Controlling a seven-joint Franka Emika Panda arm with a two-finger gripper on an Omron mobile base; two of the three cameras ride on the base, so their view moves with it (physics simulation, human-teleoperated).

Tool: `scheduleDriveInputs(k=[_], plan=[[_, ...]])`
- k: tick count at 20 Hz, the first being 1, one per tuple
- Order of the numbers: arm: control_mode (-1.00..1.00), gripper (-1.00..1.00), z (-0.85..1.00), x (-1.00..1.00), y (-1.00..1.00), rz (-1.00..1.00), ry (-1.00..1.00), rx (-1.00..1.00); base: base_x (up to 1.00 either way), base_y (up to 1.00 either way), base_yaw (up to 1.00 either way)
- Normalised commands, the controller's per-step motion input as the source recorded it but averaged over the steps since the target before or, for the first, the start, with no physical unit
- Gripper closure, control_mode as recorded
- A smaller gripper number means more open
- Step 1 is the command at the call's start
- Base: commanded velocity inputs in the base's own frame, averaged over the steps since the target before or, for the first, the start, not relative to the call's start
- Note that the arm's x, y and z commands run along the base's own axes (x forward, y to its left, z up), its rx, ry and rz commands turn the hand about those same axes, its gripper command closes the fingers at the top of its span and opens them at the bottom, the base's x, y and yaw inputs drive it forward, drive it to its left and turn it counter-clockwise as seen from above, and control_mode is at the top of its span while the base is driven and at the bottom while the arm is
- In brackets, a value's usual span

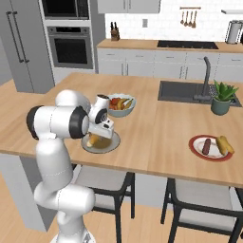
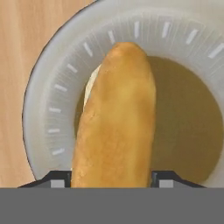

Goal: Place one bun and one sausage from the bowl on each plate.

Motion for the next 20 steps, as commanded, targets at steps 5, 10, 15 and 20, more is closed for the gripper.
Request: scheduleDriveInputs(k=[5,10,15,20], plan=[[-1.0,-1.0,0.4,-0.24,0.04,0.0,0.0,0.04,0.0,0.0,0.0],[-1.0,-1.0,0.93,-0.61,-0.06,0.0,-0.07,0.07,0.0,0.0,0.0],[-1.0,-1.0,1.0,-0.95,-0.12,0.0,0.0,0.02,0.0,0.0,0.0],[-1.0,-1.0,1.0,-1.0,-0.17,0.0,0.17,0.0,0.0,0.0,0.0]])
